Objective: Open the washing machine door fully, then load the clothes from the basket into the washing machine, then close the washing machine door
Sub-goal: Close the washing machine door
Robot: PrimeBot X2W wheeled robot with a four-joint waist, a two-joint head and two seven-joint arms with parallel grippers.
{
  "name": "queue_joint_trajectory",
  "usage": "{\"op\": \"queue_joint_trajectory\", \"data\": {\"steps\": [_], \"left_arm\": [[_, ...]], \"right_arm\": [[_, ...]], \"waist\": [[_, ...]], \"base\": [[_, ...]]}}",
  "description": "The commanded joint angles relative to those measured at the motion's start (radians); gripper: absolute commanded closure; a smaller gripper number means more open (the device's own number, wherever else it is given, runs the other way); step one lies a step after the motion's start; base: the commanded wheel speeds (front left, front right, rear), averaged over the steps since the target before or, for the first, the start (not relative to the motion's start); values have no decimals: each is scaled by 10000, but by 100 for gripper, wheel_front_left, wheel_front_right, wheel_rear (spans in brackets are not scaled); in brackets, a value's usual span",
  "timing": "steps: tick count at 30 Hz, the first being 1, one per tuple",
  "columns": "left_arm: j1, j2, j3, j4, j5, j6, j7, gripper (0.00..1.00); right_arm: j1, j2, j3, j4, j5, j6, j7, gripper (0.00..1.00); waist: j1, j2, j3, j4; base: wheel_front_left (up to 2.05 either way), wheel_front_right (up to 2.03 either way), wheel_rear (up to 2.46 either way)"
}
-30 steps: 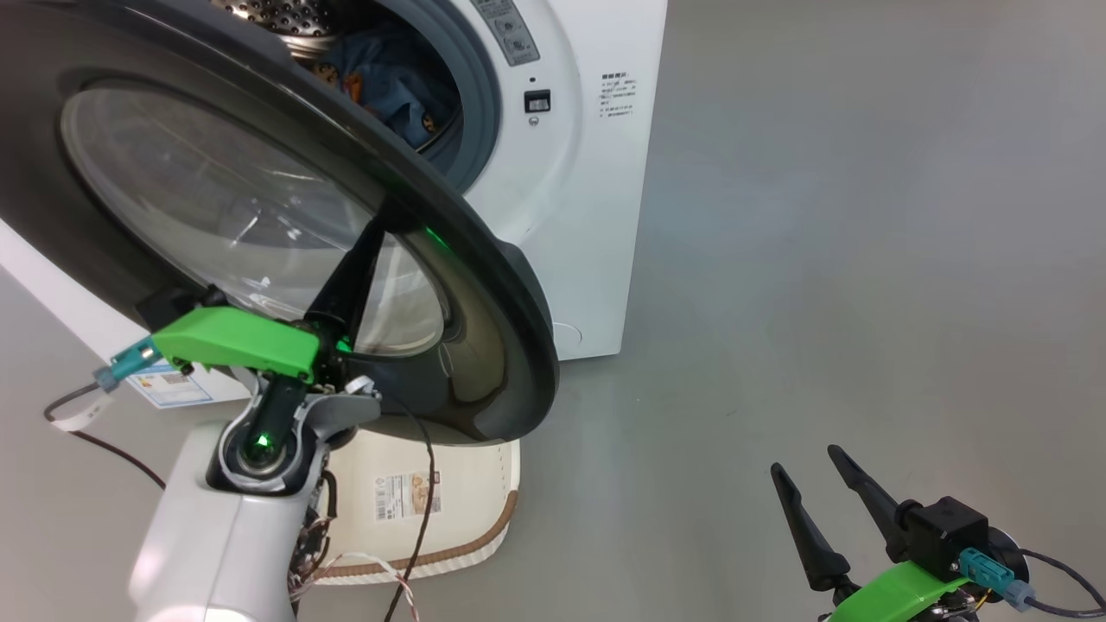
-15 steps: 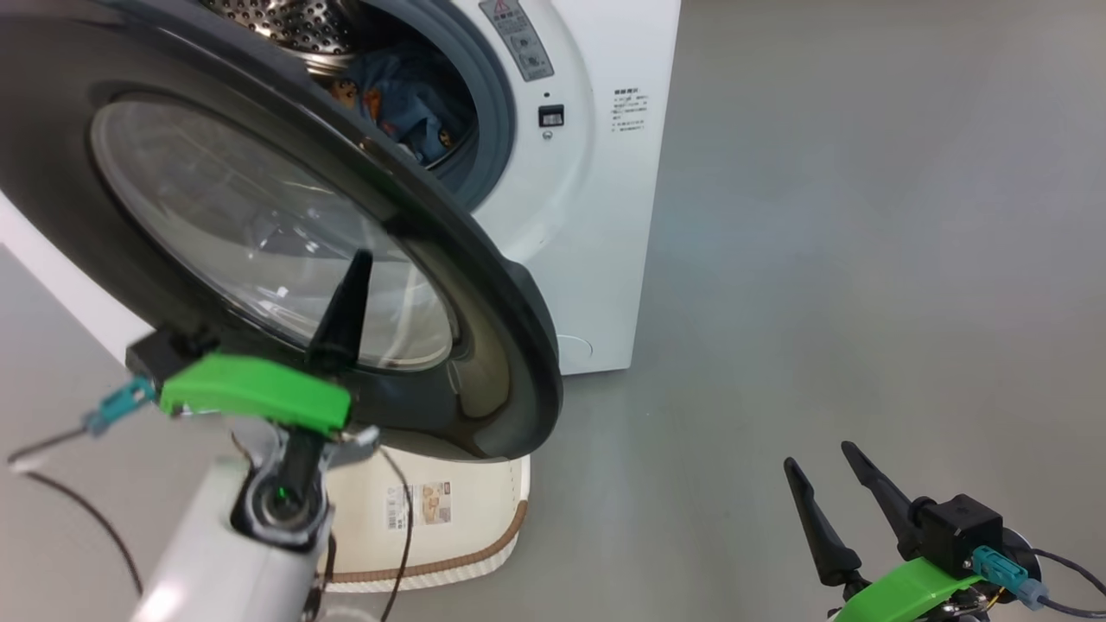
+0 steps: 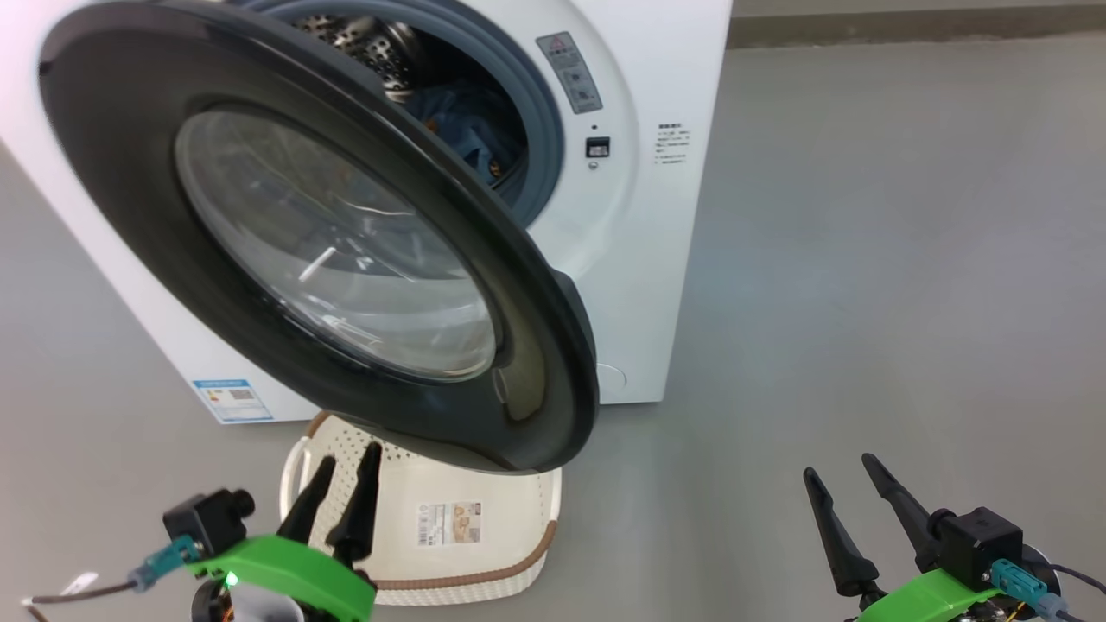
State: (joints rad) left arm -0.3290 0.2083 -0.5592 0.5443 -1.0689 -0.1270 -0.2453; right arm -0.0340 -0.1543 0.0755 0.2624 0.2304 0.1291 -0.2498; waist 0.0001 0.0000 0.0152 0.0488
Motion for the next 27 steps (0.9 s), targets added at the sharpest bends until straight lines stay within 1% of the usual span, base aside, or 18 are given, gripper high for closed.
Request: {"op": "queue_joint_trajectory", "data": {"steps": [1,7,8,9,11,12,17,19,27], "left_arm": [[-28,230,422,-104,607,44,-149,0],[1040,-129,2003,-1017,3060,564,-161,0],[1040,-129,2003,-1017,3060,564,-161,0],[1242,-241,2340,-1238,3406,638,-161,0],[1675,-462,2912,-1610,3973,637,-162,0],[2115,-646,3450,-1906,4542,656,-162,0],[2962,-884,4306,-2439,5894,629,-163,0],[3213,-961,4553,-2575,6322,634,-163,0],[3670,-1282,5363,-2782,7005,387,-163,0]], "right_arm": [[28,-30,146,-291,-85,16,-120,0],[82,26,198,-322,-116,16,-120,0],[82,26,198,-322,-116,16,-120,0],[87,27,215,-319,-124,16,-120,0],[90,35,256,-311,-123,16,-120,0],[94,35,299,-280,-117,16,-120,0],[142,26,410,-187,-132,16,-120,0],[149,34,451,-173,-146,16,-120,0],[177,60,544,-70,-155,16,-120,0]], "waist": [[-1,0,-128,220],[-1,0,-232,533],[-1,0,-232,533],[-1,0,-248,578],[-1,0,-283,640],[-1,0,-344,707],[-1,0,-490,926],[-1,0,-522,1014],[-1,0,-659,1273]], "base": [[0,0,0],[0,0,0],[0,0,0],[0,0,0],[0,0,0],[0,0,0],[0,0,0],[0,0,0],[0,0,0]]}}
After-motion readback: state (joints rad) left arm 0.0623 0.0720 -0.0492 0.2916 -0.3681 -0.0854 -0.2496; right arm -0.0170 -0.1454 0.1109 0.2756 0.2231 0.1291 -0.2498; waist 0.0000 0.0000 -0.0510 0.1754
